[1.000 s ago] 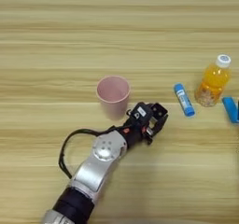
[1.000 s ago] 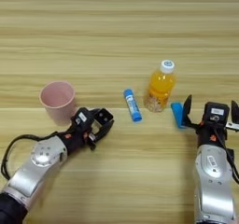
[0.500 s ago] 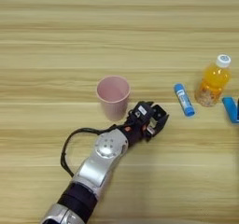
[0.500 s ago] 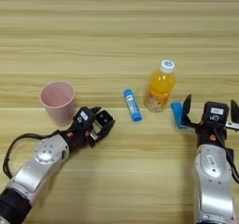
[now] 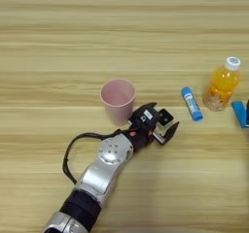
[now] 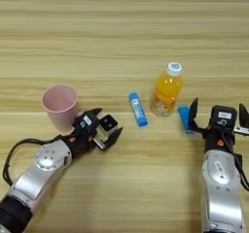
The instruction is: Move the objects on the table
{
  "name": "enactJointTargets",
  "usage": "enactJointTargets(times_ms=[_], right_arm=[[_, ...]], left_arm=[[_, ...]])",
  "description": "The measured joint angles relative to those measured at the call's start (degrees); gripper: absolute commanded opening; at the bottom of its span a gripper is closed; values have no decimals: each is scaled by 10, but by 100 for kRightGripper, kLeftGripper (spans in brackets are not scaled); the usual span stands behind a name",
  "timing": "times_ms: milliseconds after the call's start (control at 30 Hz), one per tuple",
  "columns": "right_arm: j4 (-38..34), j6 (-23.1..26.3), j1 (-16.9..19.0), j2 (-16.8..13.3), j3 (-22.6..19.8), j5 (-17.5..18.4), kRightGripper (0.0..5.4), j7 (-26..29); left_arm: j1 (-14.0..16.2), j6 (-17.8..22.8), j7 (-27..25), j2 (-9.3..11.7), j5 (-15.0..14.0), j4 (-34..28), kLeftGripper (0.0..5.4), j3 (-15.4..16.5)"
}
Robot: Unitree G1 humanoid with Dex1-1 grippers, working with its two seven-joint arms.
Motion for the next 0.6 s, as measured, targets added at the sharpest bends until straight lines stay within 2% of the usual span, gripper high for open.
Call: enactJointTargets(times_ms=[167, 333, 600], right_arm=[[0, 0, 0, 0, 0, 0, 540, 0], [-1, 0, 0, 1, 2, 0, 540, 0], [-20, -7, 3, 3, 8, 7, 540, 7]], left_arm=[[12, -11, -21, 0, -5, -40, 538, -9], [19, -20, -36, 0, -17, -53, 538, -8], [28, -23, -43, 0, -18, -67, 538, -10]])
